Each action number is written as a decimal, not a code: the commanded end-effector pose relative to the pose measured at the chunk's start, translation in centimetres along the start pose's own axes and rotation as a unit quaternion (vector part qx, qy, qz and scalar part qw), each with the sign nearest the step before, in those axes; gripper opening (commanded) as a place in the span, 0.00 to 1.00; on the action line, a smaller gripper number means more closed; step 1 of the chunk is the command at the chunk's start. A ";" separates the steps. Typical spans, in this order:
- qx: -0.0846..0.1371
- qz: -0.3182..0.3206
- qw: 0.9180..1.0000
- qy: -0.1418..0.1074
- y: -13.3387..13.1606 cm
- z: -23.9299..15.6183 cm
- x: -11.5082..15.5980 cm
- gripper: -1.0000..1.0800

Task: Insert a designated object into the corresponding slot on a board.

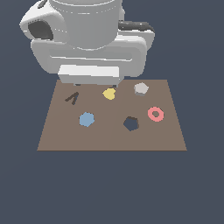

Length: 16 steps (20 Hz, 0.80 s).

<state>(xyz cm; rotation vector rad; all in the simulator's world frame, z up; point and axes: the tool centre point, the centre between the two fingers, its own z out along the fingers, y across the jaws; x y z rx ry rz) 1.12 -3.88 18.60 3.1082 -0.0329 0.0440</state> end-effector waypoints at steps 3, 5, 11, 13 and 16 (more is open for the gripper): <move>0.000 0.001 1.000 0.000 0.0 0.0 -0.1 0.96; 0.000 0.004 1.000 0.000 -0.2 0.2 -0.2 0.96; 0.001 0.025 1.000 -0.002 -1.1 1.2 -1.4 0.96; 0.002 0.036 0.999 -0.003 -1.7 1.7 -2.0 0.96; 0.002 0.056 0.998 -0.004 -2.6 2.7 -3.0 0.96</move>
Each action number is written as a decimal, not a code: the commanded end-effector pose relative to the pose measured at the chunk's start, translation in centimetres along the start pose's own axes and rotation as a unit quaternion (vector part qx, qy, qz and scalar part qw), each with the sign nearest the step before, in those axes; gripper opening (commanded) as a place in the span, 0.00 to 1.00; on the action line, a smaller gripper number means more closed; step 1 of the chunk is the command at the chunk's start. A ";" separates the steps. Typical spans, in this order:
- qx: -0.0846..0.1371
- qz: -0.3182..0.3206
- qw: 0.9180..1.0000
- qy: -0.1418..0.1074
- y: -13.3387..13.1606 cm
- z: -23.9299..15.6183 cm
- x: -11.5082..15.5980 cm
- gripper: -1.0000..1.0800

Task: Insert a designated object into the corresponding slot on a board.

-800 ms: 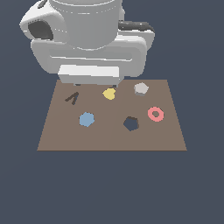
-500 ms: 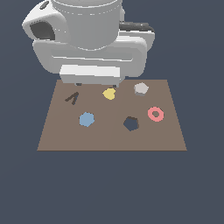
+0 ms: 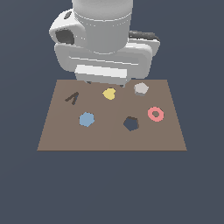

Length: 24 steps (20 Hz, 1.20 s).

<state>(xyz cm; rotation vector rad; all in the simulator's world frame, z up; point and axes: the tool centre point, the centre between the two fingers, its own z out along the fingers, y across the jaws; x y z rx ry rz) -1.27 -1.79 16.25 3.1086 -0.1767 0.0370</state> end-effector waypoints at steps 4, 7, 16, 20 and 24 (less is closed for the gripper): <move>0.002 0.042 0.999 -0.003 -2.0 2.1 -2.3 0.96; 0.003 0.071 0.997 -0.005 -3.5 3.5 -3.8 0.96; 0.006 0.155 0.988 -0.011 -8.3 7.5 -7.5 0.96; 0.008 0.182 0.983 -0.013 -10.1 8.8 -8.5 0.96; 0.009 0.201 0.979 -0.014 -11.4 9.8 -9.1 0.96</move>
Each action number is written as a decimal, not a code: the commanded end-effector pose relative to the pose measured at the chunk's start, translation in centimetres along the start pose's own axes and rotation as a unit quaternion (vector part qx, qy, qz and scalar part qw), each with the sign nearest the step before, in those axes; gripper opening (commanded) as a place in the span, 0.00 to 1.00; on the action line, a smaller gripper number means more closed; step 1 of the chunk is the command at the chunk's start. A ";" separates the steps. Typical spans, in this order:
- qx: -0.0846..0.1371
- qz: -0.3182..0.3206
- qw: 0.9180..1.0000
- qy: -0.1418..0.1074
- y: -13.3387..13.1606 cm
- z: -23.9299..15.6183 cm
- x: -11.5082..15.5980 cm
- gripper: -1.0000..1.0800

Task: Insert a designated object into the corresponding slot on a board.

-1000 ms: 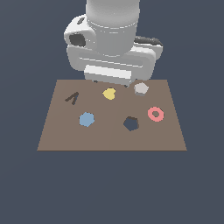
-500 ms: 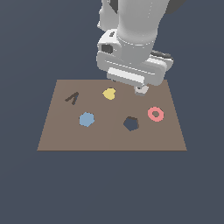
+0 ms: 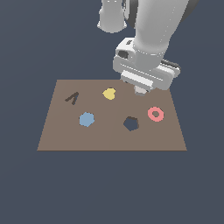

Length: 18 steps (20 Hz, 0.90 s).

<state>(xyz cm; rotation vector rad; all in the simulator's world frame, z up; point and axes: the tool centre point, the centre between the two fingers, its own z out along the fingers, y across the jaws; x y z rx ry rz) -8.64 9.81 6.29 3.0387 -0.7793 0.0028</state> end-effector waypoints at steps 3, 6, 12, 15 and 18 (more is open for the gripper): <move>0.001 0.018 1.000 -0.001 -0.9 0.9 -0.9 0.96; 0.002 0.025 1.000 -0.001 -1.3 1.2 -1.2 0.96; 0.001 0.025 1.000 -0.002 -1.4 1.4 -1.2 0.96; 0.002 0.025 1.000 -0.002 -1.4 2.0 -1.2 0.96; 0.002 0.026 1.000 -0.002 -1.4 2.8 -1.2 0.96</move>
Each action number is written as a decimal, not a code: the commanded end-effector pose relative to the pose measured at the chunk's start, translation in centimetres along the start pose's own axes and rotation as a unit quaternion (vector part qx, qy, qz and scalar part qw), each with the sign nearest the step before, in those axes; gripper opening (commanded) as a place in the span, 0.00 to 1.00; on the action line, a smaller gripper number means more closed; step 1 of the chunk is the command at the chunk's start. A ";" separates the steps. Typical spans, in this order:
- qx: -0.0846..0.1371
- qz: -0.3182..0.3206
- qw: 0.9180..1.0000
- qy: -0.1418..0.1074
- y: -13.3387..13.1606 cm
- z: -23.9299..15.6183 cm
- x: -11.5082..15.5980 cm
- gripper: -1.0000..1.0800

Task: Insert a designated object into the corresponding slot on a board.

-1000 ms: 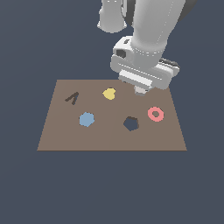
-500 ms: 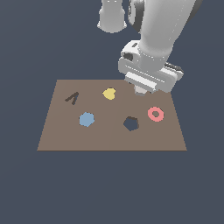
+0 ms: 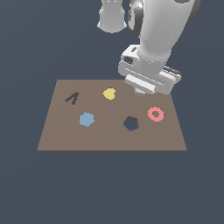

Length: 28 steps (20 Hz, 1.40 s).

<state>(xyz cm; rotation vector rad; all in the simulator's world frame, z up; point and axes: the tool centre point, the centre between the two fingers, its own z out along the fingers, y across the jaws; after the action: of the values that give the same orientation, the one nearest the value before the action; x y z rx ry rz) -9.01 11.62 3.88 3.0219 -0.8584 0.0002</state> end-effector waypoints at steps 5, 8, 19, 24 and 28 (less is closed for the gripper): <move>0.000 0.001 1.000 0.000 0.0 0.9 0.0 0.00; 0.000 0.001 1.000 0.000 0.0 0.9 0.0 0.00; 0.000 0.001 1.000 0.000 -0.1 0.4 0.0 0.00; 0.000 -0.004 1.000 0.000 0.0 0.5 0.2 0.00; 0.000 -0.017 1.000 0.000 0.1 0.5 0.9 0.00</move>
<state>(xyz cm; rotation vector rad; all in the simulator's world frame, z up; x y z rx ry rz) -8.51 11.29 3.34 3.0321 -0.8211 -0.0014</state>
